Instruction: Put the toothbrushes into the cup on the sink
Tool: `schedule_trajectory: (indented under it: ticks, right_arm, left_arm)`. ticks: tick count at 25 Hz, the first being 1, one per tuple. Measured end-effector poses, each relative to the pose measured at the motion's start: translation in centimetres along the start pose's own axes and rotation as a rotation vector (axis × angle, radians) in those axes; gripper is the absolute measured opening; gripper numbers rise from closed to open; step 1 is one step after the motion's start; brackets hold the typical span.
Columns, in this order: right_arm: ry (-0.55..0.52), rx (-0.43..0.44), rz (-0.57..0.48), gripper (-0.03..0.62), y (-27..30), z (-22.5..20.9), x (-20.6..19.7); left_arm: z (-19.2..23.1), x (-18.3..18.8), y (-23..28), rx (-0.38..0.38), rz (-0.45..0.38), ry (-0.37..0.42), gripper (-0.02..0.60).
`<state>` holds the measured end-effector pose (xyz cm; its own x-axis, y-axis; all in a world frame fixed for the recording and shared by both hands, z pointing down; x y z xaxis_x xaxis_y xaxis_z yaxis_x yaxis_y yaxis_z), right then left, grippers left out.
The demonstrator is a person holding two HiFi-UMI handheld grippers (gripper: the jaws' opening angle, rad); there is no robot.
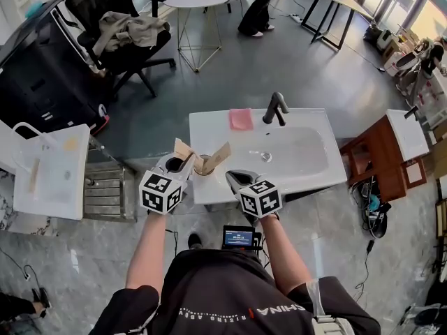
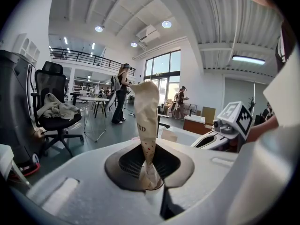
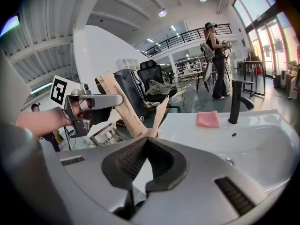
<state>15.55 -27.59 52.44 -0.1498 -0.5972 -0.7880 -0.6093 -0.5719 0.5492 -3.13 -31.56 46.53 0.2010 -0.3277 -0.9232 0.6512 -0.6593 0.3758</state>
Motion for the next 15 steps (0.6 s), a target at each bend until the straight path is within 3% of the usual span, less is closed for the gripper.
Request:
schedule_trajectory:
  ticks: [15]
  right_arm:
    - [0.023,0.009,0.048,0.009,1.9,-1.8,-0.3]
  left_arm:
    - [0.7,-3.4,3.1,0.015,0.104,-0.005,0.037]
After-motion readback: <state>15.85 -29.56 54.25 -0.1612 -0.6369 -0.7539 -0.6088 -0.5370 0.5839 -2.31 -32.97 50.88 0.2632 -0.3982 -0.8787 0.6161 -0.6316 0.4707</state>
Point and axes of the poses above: the fingertips, and each gripper's own axes: y forward along the fingers, z to its left, x out of its top, the point moved 7 cm from there along -y, backward along the fingers, and after that the axes turned 3 degrees about z, right-handed, at the moved point
